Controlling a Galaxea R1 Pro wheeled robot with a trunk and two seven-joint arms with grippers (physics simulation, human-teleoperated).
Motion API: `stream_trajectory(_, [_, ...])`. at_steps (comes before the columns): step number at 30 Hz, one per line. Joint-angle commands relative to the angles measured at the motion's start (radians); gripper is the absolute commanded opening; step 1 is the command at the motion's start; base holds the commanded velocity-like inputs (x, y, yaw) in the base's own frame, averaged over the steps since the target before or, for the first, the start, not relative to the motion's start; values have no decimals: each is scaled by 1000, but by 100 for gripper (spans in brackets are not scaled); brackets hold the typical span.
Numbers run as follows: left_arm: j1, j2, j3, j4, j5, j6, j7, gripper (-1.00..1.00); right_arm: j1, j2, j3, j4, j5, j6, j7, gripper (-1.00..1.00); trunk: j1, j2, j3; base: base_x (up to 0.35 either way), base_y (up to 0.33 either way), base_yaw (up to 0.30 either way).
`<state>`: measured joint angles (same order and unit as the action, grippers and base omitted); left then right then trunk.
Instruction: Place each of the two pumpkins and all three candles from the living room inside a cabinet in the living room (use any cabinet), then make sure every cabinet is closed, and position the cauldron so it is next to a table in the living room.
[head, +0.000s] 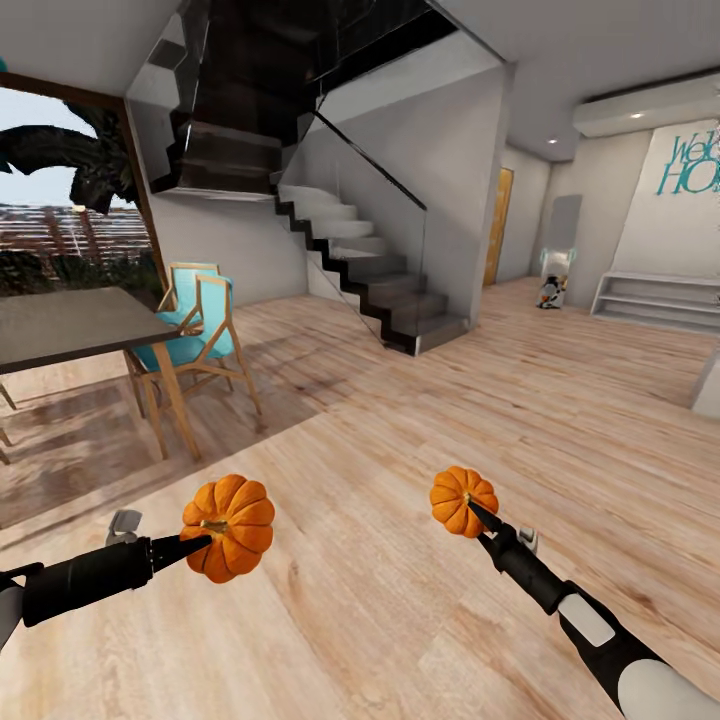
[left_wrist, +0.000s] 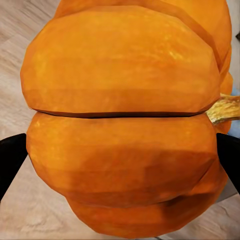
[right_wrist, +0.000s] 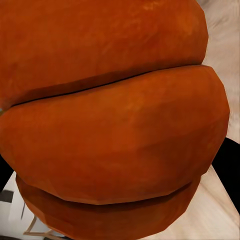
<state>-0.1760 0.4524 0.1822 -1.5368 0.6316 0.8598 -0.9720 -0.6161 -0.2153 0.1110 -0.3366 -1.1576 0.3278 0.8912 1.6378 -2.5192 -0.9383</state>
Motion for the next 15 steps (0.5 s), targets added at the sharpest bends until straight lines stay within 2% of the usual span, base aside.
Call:
stream_trajectory(1, [0, 0, 0, 0, 0, 4, 1, -100, -1, -1, 6, 1, -10, 6, 2, -100, -1, 0, 3, 0, 0, 1])
stream_trajectory(15, [0, 0, 0, 0, 0, 3, 1, -100, -1, -1, 6, 1, -10, 7, 0, -100, -7, 3, 57, 0, 0, 0])
